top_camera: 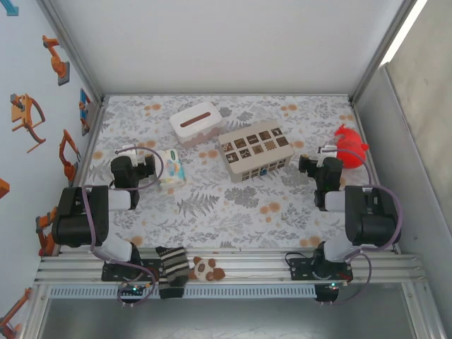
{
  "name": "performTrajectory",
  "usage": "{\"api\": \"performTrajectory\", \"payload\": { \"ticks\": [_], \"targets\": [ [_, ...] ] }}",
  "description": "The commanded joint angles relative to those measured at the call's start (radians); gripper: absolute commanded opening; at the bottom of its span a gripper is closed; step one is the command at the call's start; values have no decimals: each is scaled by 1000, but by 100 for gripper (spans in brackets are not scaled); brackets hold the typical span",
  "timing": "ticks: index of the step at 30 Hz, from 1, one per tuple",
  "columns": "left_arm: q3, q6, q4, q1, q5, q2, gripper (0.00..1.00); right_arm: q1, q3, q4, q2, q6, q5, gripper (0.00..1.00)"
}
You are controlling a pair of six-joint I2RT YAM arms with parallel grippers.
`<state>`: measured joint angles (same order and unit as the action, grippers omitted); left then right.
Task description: Unlock a padlock with a key
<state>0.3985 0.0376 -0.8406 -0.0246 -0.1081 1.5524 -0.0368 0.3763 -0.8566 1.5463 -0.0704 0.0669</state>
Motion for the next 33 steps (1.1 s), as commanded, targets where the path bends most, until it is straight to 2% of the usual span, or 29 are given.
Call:
{"api": "performTrajectory", "payload": {
  "ticks": [1, 22, 27, 30, 33],
  "targets": [
    [10, 7, 0, -1, 8, -11, 96, -3, 13, -2, -5, -2, -2, 100],
    [11, 9, 4, 0, 10, -11, 96, -2, 12, -2, -5, -2, -3, 100],
    [5, 16, 2, 5, 19, -29, 96, -3, -2, 25, -80, -35, 83, 100],
    [14, 21, 121, 3, -15, -148, 96, -3, 5, 154, -202, -50, 110, 100],
    [43, 38, 253, -16, -72, -304, 96, -2, 65, 399, -344, -89, 101, 100]
  ]
}}
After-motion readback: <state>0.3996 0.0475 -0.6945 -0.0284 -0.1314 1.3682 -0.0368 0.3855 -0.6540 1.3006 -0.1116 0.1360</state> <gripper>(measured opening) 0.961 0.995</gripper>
